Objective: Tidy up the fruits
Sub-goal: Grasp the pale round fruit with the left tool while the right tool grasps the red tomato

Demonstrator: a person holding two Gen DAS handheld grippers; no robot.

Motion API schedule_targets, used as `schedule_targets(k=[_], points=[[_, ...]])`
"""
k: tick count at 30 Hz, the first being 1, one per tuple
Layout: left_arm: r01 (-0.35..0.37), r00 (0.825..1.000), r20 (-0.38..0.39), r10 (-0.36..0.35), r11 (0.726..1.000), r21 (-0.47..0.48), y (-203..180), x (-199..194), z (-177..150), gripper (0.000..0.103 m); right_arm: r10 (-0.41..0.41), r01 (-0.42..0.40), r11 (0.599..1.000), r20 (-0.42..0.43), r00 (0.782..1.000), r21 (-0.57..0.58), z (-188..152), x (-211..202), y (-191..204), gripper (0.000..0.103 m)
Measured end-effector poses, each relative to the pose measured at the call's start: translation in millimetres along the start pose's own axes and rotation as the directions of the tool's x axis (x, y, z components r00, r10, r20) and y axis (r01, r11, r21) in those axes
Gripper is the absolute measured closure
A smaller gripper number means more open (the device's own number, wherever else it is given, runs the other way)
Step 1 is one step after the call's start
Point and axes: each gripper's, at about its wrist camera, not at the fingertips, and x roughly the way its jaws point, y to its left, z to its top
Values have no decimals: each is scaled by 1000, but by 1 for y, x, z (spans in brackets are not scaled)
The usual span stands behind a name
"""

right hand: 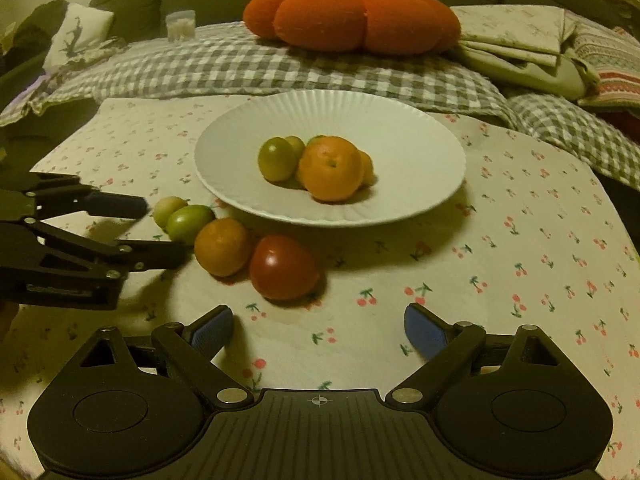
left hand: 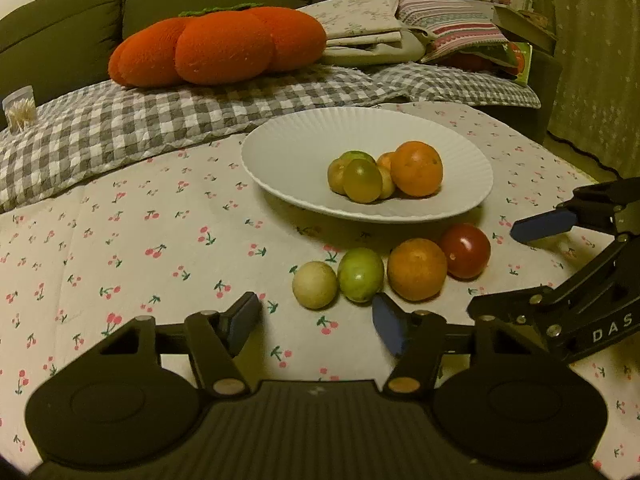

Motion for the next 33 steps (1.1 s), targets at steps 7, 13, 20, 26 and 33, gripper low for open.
schedule_targets(k=[7,13,20,26,33], points=[[2,1000,12,-3,1000,31,-1,2,4,65,14,-14,1000,12,1000,-13,5,1,4,19],[7,1000,9,-8,1000,30,-3,2,6,69,24,-24,1000,22,999,-10,9,0,3,34],[2,1000,2,-2,1000,20,-3,2,6,81,49,-49,999,29,998,-16,12,-1,5,49],[-3,1000,-5,3,1000,5,-4,-1,5,81,68,-67,998,24,997,-19,12,-1,7,68],[-4,1000,-24,3,999,-39,0,-7,4,82,84,-84,996,26,996,1,14,-5,4,69]])
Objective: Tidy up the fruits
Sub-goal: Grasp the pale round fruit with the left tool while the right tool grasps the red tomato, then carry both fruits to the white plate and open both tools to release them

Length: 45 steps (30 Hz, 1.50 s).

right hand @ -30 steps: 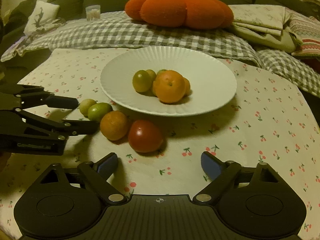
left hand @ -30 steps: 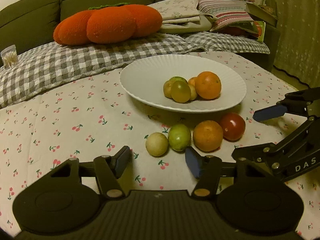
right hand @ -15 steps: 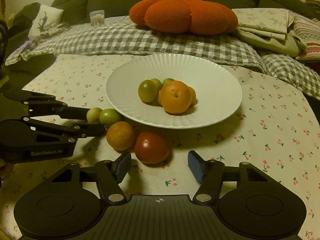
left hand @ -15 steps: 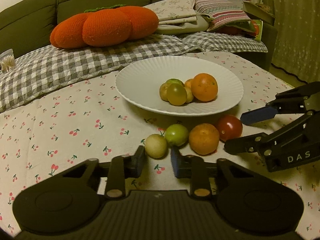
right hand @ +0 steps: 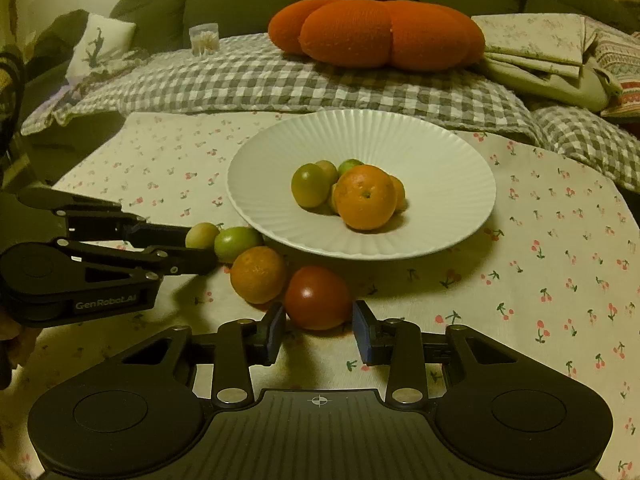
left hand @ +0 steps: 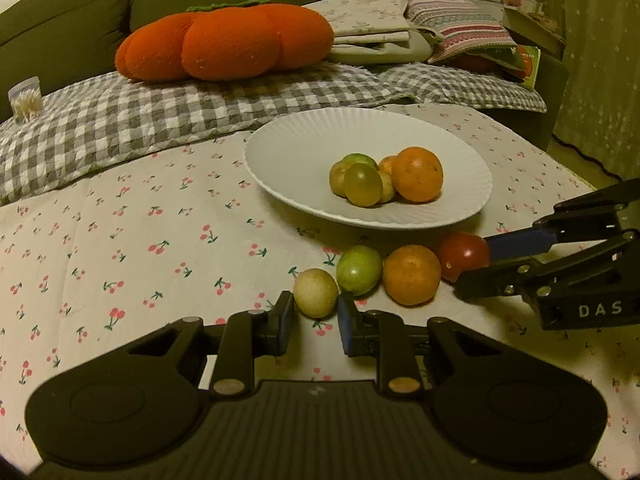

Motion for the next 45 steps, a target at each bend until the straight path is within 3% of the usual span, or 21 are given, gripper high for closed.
schedule_targets(k=[10,23,45], points=[[4,1000,-7,-5,1000,-24,1,-12,-3,82,29,-29,1000,8,1000,7,0,-11,0,69],[28,999,45,-26,999,-34,-8,-30,15,82,49,-51,998,62,997,24,9,-34,-2,70],[56,997,60,-53,997,-56,-43,3,49,81,-64,52,992,109,992,115,30,-27,-43,70]])
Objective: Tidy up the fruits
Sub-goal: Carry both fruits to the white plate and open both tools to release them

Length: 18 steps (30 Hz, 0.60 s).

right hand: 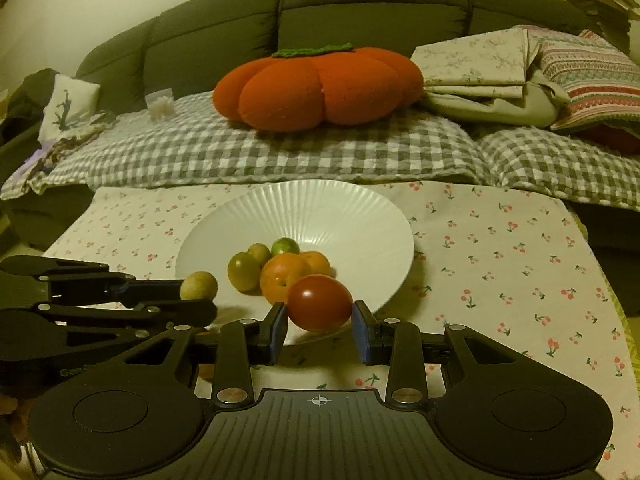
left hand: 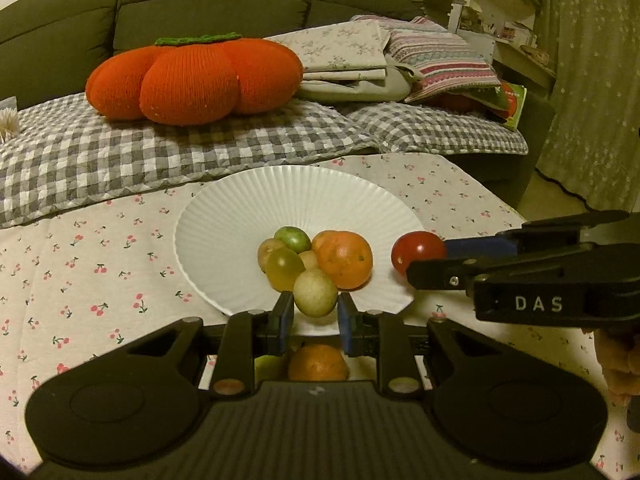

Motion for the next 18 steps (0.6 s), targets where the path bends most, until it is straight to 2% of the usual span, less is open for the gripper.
schedule_targets(k=[15,18], points=[[0,1000,-10,0,1000,2,-1,5,0,80,-2,3,1000,-7,1000,20,0,7,-3,68],[-2,1000,-7,2,1000,7,-1,2,0,72,2,-2,1000,9,1000,22,1,2,-3,68]])
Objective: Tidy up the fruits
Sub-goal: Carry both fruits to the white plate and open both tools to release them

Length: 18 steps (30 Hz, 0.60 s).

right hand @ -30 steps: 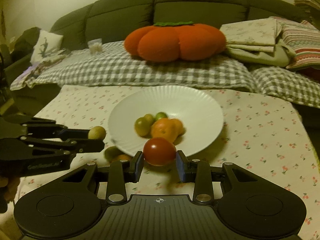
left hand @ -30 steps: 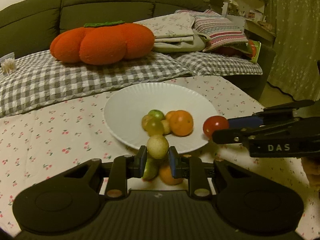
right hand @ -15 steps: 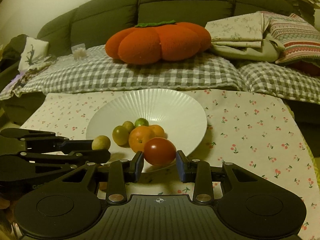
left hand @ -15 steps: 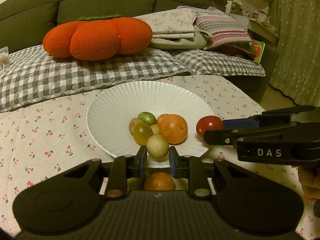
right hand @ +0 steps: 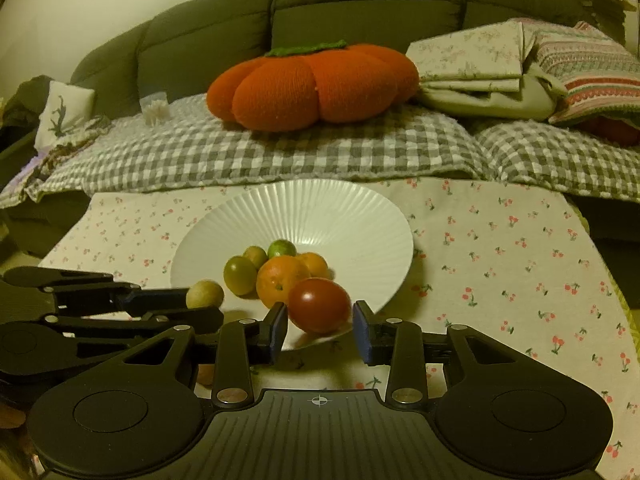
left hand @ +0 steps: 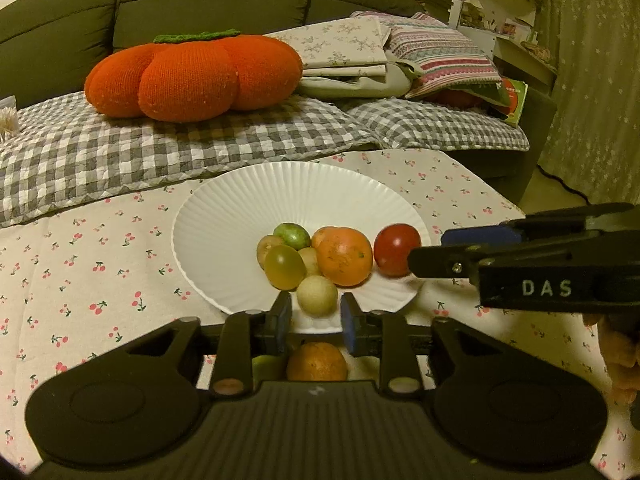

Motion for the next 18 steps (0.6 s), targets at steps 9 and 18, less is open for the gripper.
schedule_targets(k=[9,18], points=[[-14,1000,14,14,1000,5,1,-15,-3,49,7,-7,1000,5,1000,-11,0,-9,1,59],[-19,1000,9,19,1000,2,5,-31,-11,37,0,0,1000,0,1000,-26,-5,-17,2,49]])
